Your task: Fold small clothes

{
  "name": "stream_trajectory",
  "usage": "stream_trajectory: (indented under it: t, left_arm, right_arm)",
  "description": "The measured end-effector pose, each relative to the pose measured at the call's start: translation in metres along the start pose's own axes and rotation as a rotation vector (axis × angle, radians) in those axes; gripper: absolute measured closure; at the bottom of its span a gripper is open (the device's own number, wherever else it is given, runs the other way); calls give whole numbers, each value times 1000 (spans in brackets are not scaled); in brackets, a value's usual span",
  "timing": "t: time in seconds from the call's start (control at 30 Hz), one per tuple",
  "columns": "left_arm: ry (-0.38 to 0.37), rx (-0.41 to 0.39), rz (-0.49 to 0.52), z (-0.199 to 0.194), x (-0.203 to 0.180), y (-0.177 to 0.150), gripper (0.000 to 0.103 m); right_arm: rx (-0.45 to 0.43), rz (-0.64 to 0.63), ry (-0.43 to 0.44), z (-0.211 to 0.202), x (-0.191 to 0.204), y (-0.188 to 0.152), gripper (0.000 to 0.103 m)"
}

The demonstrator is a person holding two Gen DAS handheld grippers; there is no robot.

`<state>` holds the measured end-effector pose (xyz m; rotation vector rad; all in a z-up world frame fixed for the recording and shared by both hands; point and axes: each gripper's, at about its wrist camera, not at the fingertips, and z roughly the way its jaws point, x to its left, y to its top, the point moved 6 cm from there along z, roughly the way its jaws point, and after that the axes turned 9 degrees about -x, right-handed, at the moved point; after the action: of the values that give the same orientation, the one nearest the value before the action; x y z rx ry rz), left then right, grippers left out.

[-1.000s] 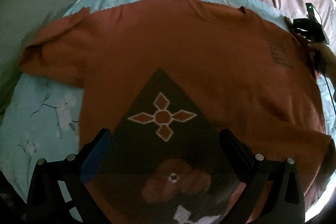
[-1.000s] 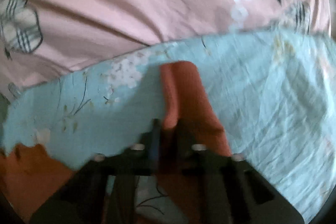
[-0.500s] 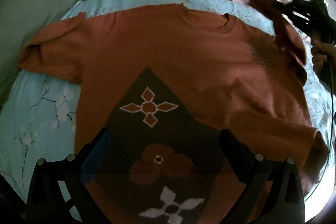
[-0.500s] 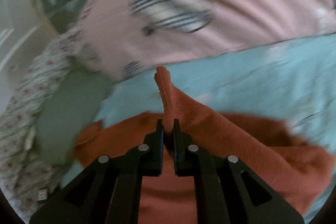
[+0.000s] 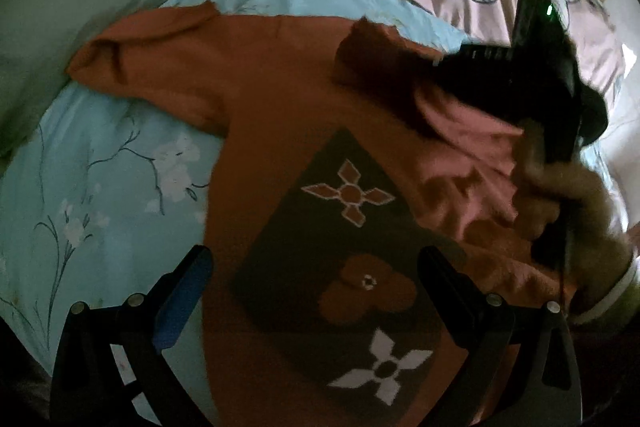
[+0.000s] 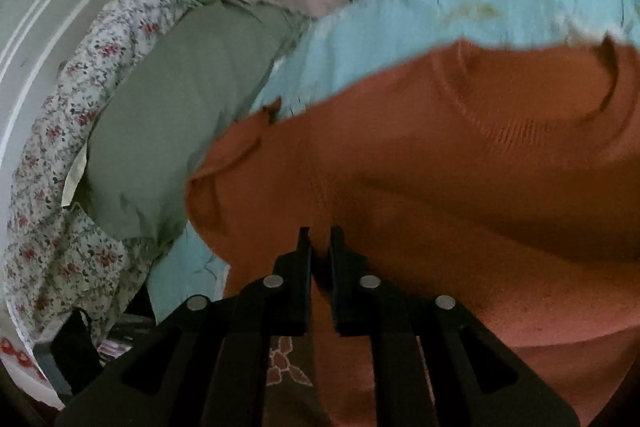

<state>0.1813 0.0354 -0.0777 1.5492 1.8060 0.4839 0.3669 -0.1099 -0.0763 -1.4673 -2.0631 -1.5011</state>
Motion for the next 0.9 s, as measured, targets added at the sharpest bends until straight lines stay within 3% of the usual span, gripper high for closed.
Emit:
stream_trajectory:
  t: [0.07, 0.13, 0.2, 0.37, 0.47, 0.7, 0.77, 0.8, 0.87, 0.9]
  left_arm:
    - [-14, 1, -15, 1, 3, 3, 1]
    - [-27, 10, -25, 7, 10, 5, 1]
    - [-47, 13, -34, 14, 10, 12, 1]
    - [-46, 2, 29, 40, 5, 38, 1]
    - [-83, 8, 41, 65, 2, 58, 1]
    - [-301, 165, -76, 151, -2, 102, 1]
    - [-326, 177, -93, 166, -5, 109, 2]
    - [-335, 171, -90, 169, -8, 113, 4]
    - [-388, 171, -65, 171, -21, 116, 28]
    - [-412, 182, -52, 173, -28, 115, 59]
  right_arm:
    - [28, 11, 1, -1, -6, -9, 89]
    - [44, 27, 8, -5, -9, -14, 67]
    - [30, 21, 5, -16, -7, -17, 61]
    - [-22, 19, -34, -56, -12, -22, 61]
    - [-73, 35, -70, -88, -21, -26, 60]
    - [-163, 100, -163, -145, -43, -42, 60]
    - [-181, 101, -206, -158, -50, -47, 59]
    - [-186, 103, -217, -162, -53, -48, 59]
    - [-202, 124, -236, -170, -60, -49, 59]
    - [-209, 134, -234, -173, -64, -49, 59]
